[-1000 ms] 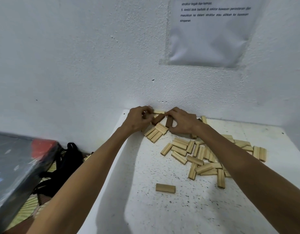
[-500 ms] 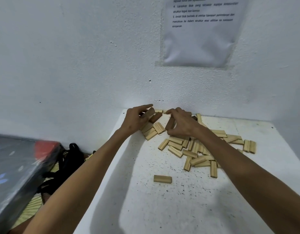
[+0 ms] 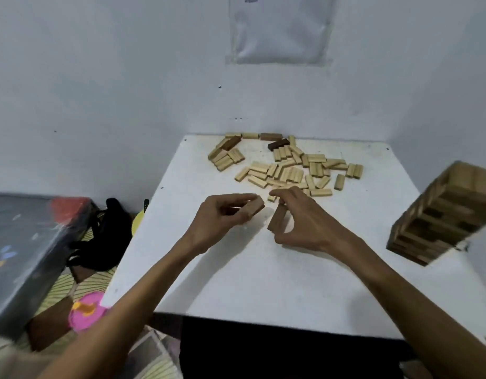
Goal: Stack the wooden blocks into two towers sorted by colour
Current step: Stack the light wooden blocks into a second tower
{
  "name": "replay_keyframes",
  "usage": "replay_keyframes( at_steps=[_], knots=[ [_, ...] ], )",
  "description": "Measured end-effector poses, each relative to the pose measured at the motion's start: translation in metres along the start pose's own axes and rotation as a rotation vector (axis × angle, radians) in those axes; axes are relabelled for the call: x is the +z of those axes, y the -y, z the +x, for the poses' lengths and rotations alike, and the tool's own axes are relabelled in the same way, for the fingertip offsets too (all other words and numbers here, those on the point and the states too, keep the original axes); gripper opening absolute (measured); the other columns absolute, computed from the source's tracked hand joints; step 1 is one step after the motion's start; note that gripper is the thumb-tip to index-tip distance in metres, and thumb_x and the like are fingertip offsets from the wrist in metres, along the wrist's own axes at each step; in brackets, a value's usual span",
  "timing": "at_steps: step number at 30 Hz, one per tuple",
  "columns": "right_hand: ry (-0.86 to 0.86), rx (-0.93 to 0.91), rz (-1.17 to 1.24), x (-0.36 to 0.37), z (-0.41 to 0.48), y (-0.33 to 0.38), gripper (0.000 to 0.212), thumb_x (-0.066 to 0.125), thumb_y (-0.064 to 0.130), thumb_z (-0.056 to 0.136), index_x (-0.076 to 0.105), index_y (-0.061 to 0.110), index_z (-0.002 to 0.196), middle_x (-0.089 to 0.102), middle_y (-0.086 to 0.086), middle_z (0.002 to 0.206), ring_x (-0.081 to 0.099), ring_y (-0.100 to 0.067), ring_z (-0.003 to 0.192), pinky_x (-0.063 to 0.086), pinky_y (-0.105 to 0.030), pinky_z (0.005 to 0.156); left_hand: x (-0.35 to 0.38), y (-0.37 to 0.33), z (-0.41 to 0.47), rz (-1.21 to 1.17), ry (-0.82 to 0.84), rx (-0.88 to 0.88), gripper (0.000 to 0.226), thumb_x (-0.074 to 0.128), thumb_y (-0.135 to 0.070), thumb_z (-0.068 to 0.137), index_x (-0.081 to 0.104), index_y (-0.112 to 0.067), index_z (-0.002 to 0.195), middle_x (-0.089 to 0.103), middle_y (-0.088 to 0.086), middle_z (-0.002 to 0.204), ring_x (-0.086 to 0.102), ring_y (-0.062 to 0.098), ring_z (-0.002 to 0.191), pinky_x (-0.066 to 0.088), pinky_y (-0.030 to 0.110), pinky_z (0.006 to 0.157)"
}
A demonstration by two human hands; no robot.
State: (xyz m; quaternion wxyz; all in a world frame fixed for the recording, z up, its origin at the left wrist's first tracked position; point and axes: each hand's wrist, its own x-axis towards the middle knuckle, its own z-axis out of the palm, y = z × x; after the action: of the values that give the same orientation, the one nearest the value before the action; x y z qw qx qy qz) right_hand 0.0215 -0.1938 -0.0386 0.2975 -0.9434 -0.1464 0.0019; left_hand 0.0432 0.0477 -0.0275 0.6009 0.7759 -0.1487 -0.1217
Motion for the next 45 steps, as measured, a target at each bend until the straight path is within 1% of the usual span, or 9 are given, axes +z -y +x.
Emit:
replay_keyframes(
  at_steps=[6, 11, 15, 21, 26, 32, 38, 42, 45],
  knots=[
    [0.049, -0.008, 0.011, 0.019, -0.063, 0.000, 0.082, 0.071, 0.035, 0.079, 0.034, 0.035, 0.152, 0.041, 0.014, 0.134, 0.044, -0.009, 0.131, 0.045, -0.032, 0.105, 0.052, 0.008, -0.054, 0.063, -0.120, -0.047, 0.027, 0.075, -0.041, 0.095, 0.078, -0.031, 0.119, 0.078, -0.016, 0.105, 0.075, 0.008, 0.090, 0.057, 0.024, 0.089],
    [0.014, -0.003, 0.011, 0.025, -0.079, 0.002, 0.076, 0.069, 0.039, 0.082, 0.038, 0.032, 0.151, 0.046, 0.012, 0.136, 0.043, -0.010, 0.130, 0.043, -0.031, 0.104, 0.074, 0.016, -0.068, 0.183, -0.254, 0.012, 0.030, 0.073, -0.046, 0.095, 0.080, -0.027, 0.117, 0.079, -0.014, 0.094, 0.073, 0.002, 0.087, 0.053, 0.014, 0.083],
    [0.015, 0.002, 0.022, 0.026, -0.081, 0.002, 0.075, 0.072, 0.039, 0.081, 0.040, 0.032, 0.149, 0.047, 0.014, 0.136, 0.043, -0.009, 0.127, 0.045, -0.033, 0.103, 0.076, 0.021, -0.069, 0.316, -0.318, 0.068, 0.025, 0.073, -0.052, 0.093, 0.083, -0.031, 0.102, 0.078, -0.009, 0.083, 0.070, 0.009, 0.083, 0.056, 0.026, 0.081],
    [0.000, -0.002, -0.014, 0.027, -0.079, 0.003, 0.074, 0.073, 0.039, 0.084, 0.041, 0.030, 0.150, 0.047, 0.012, 0.138, 0.043, -0.010, 0.128, 0.044, -0.032, 0.102, 0.068, 0.024, -0.065, 0.428, -0.381, 0.065, 0.042, 0.067, -0.061, 0.087, 0.080, -0.021, 0.084, 0.070, -0.002, 0.068, 0.063, 0.016, 0.072, 0.052, 0.035, 0.074],
    [0.004, -0.012, 0.002, 0.030, -0.075, 0.002, 0.074, 0.075, 0.040, 0.084, 0.041, 0.030, 0.149, 0.048, 0.012, 0.136, 0.045, -0.010, 0.125, 0.043, -0.030, 0.101, 0.055, 0.033, -0.057, 0.457, -0.437, 0.018, 0.028, 0.075, -0.039, 0.089, 0.078, -0.023, 0.112, 0.072, -0.012, 0.081, 0.065, 0.001, 0.076, 0.054, 0.028, 0.080],
    [0.007, 0.019, 0.104, 0.032, -0.070, -0.001, 0.075, 0.082, 0.047, 0.082, 0.046, 0.032, 0.145, 0.049, 0.013, 0.134, 0.049, -0.009, 0.126, 0.045, -0.035, 0.106, 0.054, 0.050, -0.058, 0.582, -0.384, 0.059, 0.014, 0.069, -0.038, 0.093, 0.080, -0.029, 0.095, 0.071, -0.013, 0.098, 0.061, 0.016, 0.094, 0.044, 0.030, 0.079],
    [-0.002, 0.017, 0.109, 0.033, -0.068, -0.003, 0.075, 0.082, 0.049, 0.079, 0.047, 0.035, 0.143, 0.051, 0.013, 0.135, 0.050, -0.010, 0.126, 0.047, -0.040, 0.106, 0.050, 0.042, -0.057, 0.570, -0.307, 0.081, 0.019, 0.064, -0.038, 0.093, 0.078, -0.025, 0.088, 0.068, -0.012, 0.095, 0.059, 0.007, 0.087, 0.040, 0.027, 0.076],
    [0.002, 0.027, 0.084, 0.033, -0.071, -0.004, 0.080, 0.081, 0.058, 0.076, 0.044, 0.038, 0.144, 0.051, 0.014, 0.136, 0.048, -0.008, 0.127, 0.045, -0.037, 0.107, 0.023, 0.032, -0.054, 0.596, 0.018, 0.115, 0.056, 0.056, -0.047, 0.081, 0.063, -0.027, 0.132, 0.062, -0.007, 0.128, 0.054, 0.011, 0.112, 0.041, 0.024, 0.089],
    [0.030, -0.005, 0.066, 0.032, -0.072, -0.003, 0.080, 0.079, 0.048, 0.079, 0.041, 0.036, 0.148, 0.051, 0.012, 0.139, 0.045, -0.009, 0.127, 0.042, -0.034, 0.107, 0.011, 0.030, -0.048, 0.718, 0.178, 0.131, 0.085, 0.059, -0.065, 0.074, 0.043, -0.033, 0.152, 0.049, -0.009, 0.147, 0.042, 0.014, 0.128, 0.038, 0.041, 0.107]
  ],
)
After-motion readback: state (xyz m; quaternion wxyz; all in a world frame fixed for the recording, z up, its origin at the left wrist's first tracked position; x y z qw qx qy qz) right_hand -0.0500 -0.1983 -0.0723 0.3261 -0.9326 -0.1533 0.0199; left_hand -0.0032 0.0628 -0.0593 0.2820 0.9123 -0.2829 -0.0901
